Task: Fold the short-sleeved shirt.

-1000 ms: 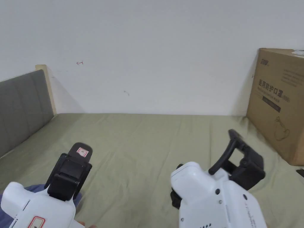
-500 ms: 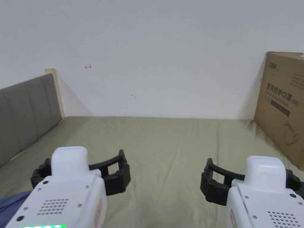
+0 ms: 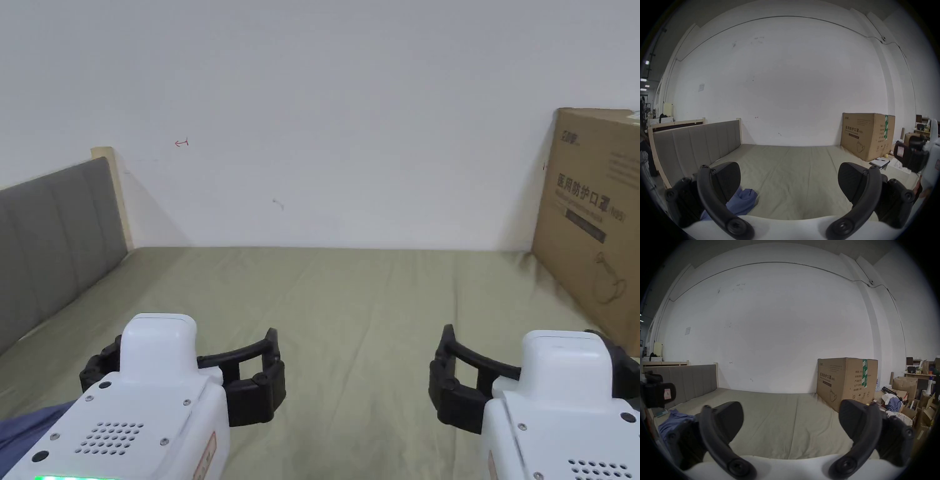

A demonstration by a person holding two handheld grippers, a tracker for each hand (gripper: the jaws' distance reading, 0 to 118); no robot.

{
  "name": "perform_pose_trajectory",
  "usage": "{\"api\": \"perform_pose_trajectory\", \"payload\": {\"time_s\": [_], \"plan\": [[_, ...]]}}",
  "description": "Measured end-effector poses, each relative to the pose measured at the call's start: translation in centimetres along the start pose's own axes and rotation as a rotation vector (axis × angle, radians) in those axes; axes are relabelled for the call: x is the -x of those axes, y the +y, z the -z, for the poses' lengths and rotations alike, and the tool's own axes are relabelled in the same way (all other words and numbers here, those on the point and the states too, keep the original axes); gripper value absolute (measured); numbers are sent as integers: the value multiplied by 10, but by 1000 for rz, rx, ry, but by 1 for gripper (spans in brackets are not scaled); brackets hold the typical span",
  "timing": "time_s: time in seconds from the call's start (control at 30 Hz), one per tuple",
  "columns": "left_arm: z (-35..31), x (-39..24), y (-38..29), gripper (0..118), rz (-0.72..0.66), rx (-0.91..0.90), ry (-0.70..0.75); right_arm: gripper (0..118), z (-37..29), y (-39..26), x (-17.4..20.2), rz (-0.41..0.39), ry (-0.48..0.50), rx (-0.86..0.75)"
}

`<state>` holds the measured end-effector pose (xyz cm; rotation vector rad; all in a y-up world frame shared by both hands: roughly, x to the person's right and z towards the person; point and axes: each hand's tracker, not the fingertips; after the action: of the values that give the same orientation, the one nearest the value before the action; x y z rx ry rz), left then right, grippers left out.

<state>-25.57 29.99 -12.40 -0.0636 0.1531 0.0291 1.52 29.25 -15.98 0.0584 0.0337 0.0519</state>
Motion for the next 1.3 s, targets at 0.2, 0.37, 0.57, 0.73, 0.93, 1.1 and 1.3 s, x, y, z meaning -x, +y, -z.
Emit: {"api": "perform_pose_trajectory", "payload": {"time_s": [0.2,0.37,0.57,0.73,0.93,1.1,1.3], "plan": [[-2,-4,-7,1,22,-50,44,10,2,-2,-1,24,-7,6],[3,-6,-3,0,13,-37,7,0,4,-5,-5,31,-6,24],[6,-2,-5,0,-37,-28,-10,0,10,-4,-5,20,9,46],[0,13,-3,0,-47,-21,33,0,15,-1,4,32,53,57],[-27,47,7,0,-6,-31,169,0,25,7,48,30,204,36],[-66,96,9,0,-43,-35,331,0,29,9,114,50,445,41],[-102,136,11,0,-25,4,520,0,18,0,177,88,667,94]]}}
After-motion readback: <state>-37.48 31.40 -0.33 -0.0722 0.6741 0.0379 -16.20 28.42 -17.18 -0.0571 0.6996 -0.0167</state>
